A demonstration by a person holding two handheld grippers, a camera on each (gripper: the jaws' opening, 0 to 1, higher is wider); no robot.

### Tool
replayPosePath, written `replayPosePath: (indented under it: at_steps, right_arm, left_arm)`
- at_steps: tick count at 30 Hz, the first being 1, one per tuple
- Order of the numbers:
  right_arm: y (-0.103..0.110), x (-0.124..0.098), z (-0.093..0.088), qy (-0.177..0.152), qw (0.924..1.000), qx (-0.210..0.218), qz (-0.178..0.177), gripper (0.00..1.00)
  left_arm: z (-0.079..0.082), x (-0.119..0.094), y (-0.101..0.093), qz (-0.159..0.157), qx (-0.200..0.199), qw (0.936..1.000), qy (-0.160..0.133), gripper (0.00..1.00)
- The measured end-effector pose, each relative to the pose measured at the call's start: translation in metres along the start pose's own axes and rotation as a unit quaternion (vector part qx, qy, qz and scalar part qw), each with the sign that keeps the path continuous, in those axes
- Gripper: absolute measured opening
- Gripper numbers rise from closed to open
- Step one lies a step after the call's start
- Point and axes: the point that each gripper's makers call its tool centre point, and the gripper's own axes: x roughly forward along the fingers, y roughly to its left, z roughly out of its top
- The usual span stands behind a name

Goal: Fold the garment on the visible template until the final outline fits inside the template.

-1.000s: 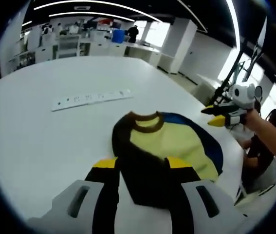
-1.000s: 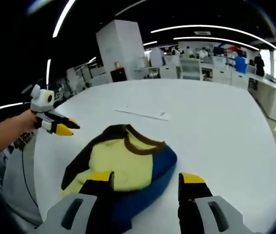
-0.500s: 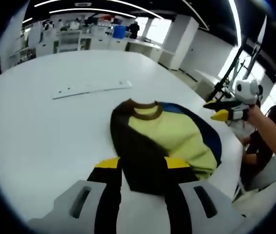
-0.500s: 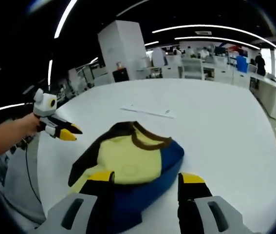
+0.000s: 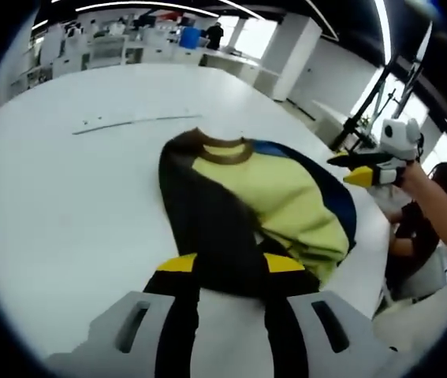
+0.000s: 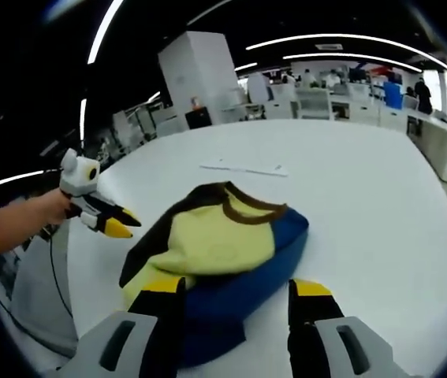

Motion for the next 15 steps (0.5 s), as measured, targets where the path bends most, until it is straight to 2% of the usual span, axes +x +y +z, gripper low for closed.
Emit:
replayPosePath:
  at_steps: [7,15]
  right_arm:
    - [0.008,0.001,-0.013,0.0,0.9996,0.023,0.014,0.47]
    - [0.018,0.002,-0.027,0.01,0.9993,0.026,0.027,0.42]
  left_arm:
    - [-0.01,0.005,0.002,-0.004,-0.006,0.9999,0.01,0.27]
    - [-0.024,0.012,-0.004,-0.012,-0.013,0.9996,0.021,0.23]
